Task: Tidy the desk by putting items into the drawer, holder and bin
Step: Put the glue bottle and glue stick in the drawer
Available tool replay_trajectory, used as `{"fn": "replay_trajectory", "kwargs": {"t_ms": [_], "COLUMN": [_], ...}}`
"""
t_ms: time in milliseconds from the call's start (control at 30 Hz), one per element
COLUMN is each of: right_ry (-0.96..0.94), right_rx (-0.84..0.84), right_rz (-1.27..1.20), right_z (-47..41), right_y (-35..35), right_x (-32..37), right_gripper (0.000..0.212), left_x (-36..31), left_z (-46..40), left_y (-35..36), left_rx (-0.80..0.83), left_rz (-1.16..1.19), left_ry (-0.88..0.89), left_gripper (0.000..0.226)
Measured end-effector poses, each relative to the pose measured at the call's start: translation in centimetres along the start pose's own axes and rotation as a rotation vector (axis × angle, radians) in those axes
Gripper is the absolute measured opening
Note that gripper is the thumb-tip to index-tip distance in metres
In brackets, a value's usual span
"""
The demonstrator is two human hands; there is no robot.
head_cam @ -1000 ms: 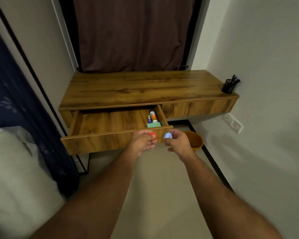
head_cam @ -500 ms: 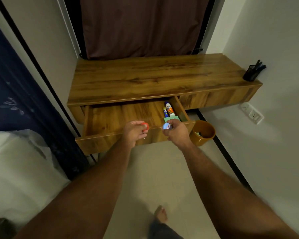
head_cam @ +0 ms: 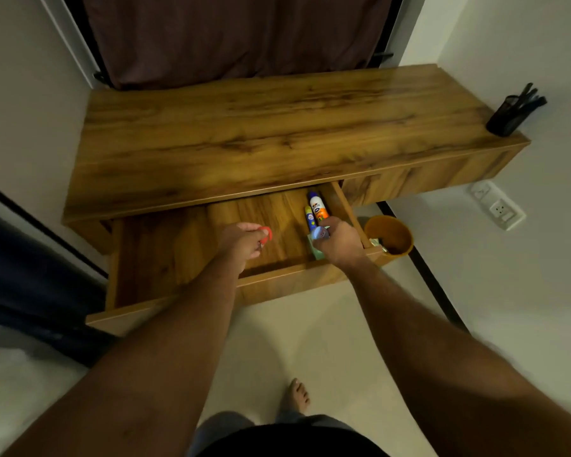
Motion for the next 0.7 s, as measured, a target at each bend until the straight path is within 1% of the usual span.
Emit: {"fn": "replay_trajectory", "kwargs": {"t_ms": [100,200,267,333,400,467,567,700], "right_ry": [0.004,0.031,0.042,0.067,0.089,0.111,0.209,0.230], "right_rx": [0.028,0.041,0.049,0.072,0.114,0.167,0.245,0.309], "right_rz": [0.074,0.089,0.131,0.187,0.234,0.287,0.330,0.391], "right_z": [-2.0,-3.9,-4.6,-5.4,-6.0,-6.4,-6.9,-7.2], "right_y": [0.8,2.2,3.2,4.5,5.8,7.3,9.0,10.1], "right_x": [-0.3,-0.8,-0.9,-1.0,-1.0,-1.2,-2.0,-2.4], "right_gripper": [0.041,0.040,0.035,0.032,0.032,0.030,0.028,0.028], "left_x": [0.4,1.1,1.9,3.1,4.1,5.1,5.7,5.4], "left_z": [-2.4,-5.0,-6.2,-7.3,-8.4,-9.3,-10.3,-10.7], "left_y": [1.3,2.6,3.5,4.3,4.8,5.2,5.8,6.3], "left_rx": [0.022,0.062,0.118,0.183,0.239,0.290,0.357,0.424], "left_rz": [-0.050,-0.083,-0.087,-0.108,-0.150,-0.162,-0.216,-0.336], "left_ry": [-0.045,-0.095,-0.131,-0.167,-0.201,-0.231,-0.242,-0.204], "left_gripper": [0.030,0.029,0.027,0.019,0.012,0.010,0.026,0.031]}}
Point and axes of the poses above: each hand's wrist, its own z-axis away from the middle knuckle, its own y-axis out of the palm, x = y × z, the point moved 6 cm from there along -z, towards the middle knuckle, and after that the axes turned 7 degrees about -z, right-handed, at the moved point
